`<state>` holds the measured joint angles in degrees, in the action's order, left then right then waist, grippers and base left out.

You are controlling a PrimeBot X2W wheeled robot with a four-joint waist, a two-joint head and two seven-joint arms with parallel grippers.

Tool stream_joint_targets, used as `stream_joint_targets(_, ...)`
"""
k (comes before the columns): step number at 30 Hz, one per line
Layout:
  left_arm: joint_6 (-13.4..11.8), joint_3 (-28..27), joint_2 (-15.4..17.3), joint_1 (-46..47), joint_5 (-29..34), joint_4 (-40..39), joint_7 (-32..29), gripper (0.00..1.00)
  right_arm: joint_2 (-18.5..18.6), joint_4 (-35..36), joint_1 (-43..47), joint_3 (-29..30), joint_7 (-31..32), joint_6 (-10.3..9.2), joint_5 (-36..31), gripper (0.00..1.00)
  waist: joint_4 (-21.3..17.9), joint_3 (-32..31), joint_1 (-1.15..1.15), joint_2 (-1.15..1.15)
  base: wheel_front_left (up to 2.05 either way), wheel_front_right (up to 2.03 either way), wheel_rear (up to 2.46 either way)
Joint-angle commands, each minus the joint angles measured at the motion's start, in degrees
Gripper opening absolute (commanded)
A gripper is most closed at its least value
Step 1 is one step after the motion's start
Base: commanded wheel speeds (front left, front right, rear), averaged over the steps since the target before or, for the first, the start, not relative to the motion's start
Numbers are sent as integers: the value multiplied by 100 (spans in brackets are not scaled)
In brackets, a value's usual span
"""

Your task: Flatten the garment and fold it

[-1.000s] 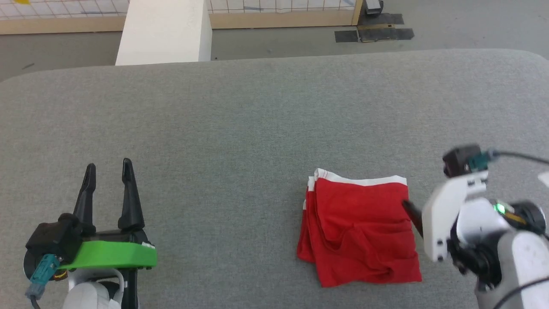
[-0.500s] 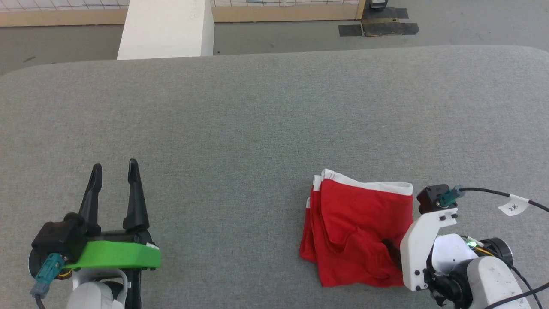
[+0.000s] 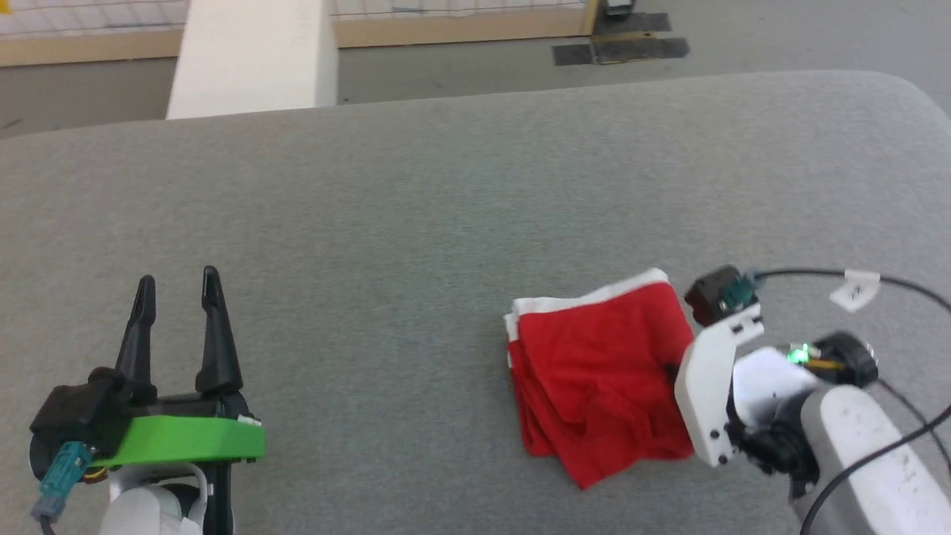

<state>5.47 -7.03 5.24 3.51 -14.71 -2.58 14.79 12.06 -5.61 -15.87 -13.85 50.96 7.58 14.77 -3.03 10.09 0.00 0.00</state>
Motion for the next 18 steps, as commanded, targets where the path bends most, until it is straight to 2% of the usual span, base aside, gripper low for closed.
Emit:
stream_joint_targets(1, -12, -15, 10, -49, -25, -34, 21, 100, 164, 116, -209, -126, 80, -9, 90, 0, -568, 238, 0, 0, 0, 0, 0)
stream_joint_targets(5, -22, -61, 70, -33, -64, -149, 15, 100, 571, 358, -693, -536, 292, -9, 421, 0, -1266, 487, 0, 0, 0, 0, 0)
stream_joint_targets(9, -7, -60, 202, 76, -72, -319, -80, 100, 831, 405, -1109, -708, 392, -9, 672, 0, -1793, 829, 0, 0, 0, 0, 0)
stream_joint_targets(13, 24, 27, 384, 248, -19, -548, -261, 100, 1019, 235, -1441, -580, 310, -9, 717, 0, -2036, 1243, 0, 0, 0, 0, 0)
stream_joint_targets(18, 51, 61, 626, 410, 21, -895, -511, 100, 1295, -159, -1738, -290, 13, -9, 569, 0, -2066, 1768, 0, 0, 0, 0, 0)
